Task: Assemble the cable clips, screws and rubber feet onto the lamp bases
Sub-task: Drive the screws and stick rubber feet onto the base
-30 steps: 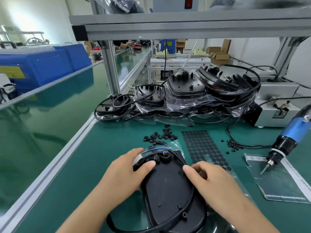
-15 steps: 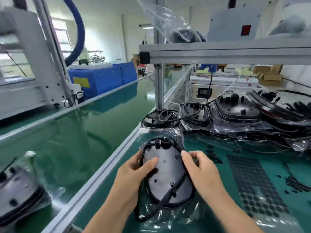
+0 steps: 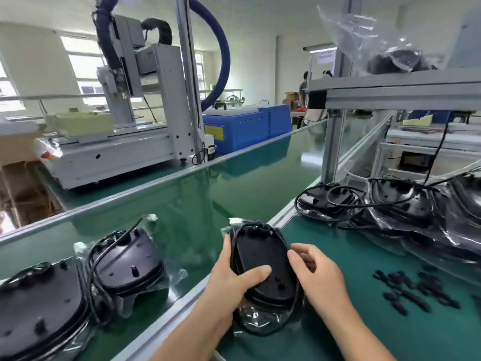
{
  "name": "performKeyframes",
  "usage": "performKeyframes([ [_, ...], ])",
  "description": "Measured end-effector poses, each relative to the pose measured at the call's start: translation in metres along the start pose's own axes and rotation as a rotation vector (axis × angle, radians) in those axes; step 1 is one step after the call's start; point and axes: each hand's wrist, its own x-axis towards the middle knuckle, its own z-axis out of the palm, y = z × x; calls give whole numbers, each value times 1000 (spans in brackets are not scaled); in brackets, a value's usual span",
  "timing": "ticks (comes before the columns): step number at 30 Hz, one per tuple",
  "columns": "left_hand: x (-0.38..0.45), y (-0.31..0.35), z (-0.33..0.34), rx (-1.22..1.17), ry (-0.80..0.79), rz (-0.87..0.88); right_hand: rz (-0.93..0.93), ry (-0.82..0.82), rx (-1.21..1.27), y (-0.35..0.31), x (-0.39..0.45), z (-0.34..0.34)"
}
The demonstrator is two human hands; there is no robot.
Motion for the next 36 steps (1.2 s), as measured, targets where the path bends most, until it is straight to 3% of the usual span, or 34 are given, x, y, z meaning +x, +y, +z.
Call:
performKeyframes([
  [6, 15, 42, -47, -16, 263, -21, -86, -98, 5, 2, -12, -1],
  [14, 19, 106, -145, 151, 661, -8, -93, -127, 10, 0, -14, -3],
  [20, 18, 101, -174, 139, 709, -4, -121, -129, -16, -1, -16, -4],
  [22, 22, 99, -174, 294, 754, -29, -114, -131, -11, -2, -18, -5],
  [25, 22, 99, -171, 753, 862, -136, -103, -136, 3, -2, -21, -8],
  [28, 14, 105, -172, 1053, 877, -239, -100, -124, 42, -3, -23, -11],
  [32, 2, 127, -167, 1260, 797, -327, -97, -79, 86, -2, -22, -12],
  [36, 3, 155, -151, 1406, 842, -204, -76, 4, 146, -2, -17, -18],
])
